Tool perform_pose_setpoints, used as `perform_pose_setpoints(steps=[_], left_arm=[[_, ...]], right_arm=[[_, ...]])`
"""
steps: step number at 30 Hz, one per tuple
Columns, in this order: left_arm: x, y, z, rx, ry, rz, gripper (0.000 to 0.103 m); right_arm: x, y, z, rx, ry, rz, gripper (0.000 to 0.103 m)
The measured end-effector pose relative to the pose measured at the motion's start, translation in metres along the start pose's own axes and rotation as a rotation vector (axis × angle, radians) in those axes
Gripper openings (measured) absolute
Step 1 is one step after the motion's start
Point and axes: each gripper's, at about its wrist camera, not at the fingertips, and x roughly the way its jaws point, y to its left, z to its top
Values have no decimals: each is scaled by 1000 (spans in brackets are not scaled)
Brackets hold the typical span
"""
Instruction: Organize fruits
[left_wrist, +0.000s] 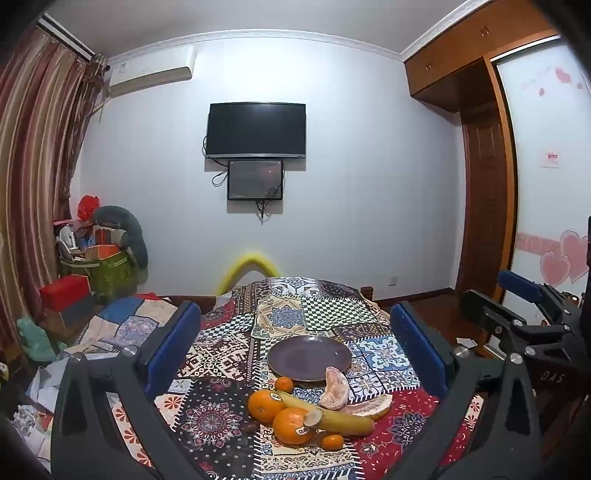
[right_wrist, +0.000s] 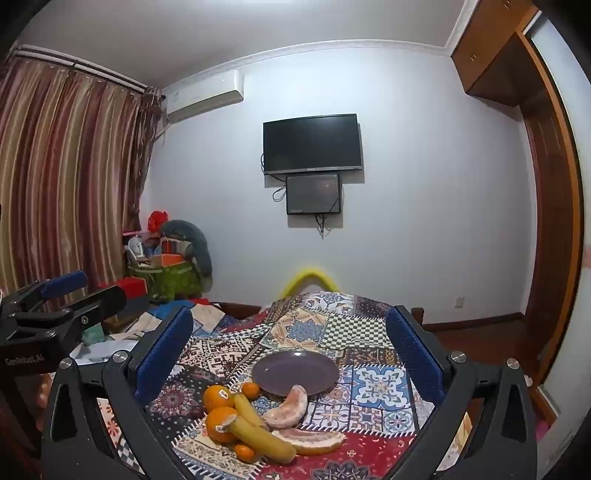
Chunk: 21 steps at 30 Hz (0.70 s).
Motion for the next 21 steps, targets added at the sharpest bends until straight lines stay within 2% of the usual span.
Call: perform_pose_setpoints(steps=[4,12,14,21], left_arm=[[2,1,7,-3,-5,24,103],[1,-1,1,6,-9,10,103],[1,0,1,3,-11,9,103],[3,1,-1,1,-6,7,103]], right_arm=[[0,-2,1,3,9,4,103],[0,4,-4,-1,10,-10,103],[-1,-8,2,24,21,-4,103],[-1,-7,3,19,24,-10,103]])
